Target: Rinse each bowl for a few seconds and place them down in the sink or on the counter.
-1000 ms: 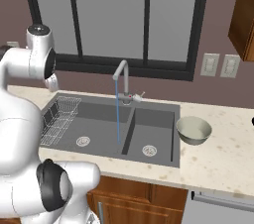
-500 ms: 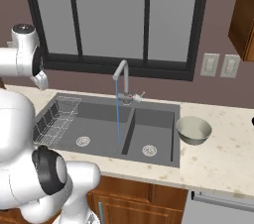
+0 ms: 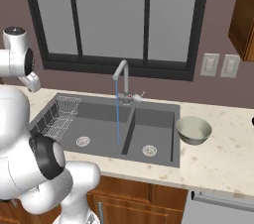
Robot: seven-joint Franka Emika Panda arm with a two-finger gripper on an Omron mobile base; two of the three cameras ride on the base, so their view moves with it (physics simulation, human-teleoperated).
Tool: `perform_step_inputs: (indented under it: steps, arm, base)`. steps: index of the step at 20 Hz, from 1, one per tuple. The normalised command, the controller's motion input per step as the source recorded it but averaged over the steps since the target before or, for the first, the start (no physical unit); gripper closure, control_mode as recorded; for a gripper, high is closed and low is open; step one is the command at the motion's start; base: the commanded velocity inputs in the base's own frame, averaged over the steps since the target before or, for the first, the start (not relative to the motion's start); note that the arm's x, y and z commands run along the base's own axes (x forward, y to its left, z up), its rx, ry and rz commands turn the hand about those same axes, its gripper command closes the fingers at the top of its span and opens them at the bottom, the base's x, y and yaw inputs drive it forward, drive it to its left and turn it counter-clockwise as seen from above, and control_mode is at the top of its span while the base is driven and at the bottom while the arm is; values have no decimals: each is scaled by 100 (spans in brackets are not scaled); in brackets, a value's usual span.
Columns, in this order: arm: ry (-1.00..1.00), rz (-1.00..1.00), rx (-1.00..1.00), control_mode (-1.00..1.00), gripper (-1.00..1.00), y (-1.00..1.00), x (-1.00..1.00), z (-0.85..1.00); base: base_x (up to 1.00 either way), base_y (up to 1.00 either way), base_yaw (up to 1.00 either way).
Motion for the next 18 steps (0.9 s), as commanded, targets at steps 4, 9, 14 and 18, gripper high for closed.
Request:
perform_step_inputs:
  steps: [4, 9, 14, 18]
  arm:
    - [2, 10, -1, -100, -100, 29, 0, -20]
    - [2, 10, -1, -100, -100, 28, 4, -21]
    - [3, 11, -1, -100, -100, 24, 2, -14]
    - [1, 11, 0, -100, -100, 17, 0, -15]
  base:
    - [0, 0, 0]
    - [0, 0, 0]
    - [0, 0, 0]
    - [0, 0, 0]
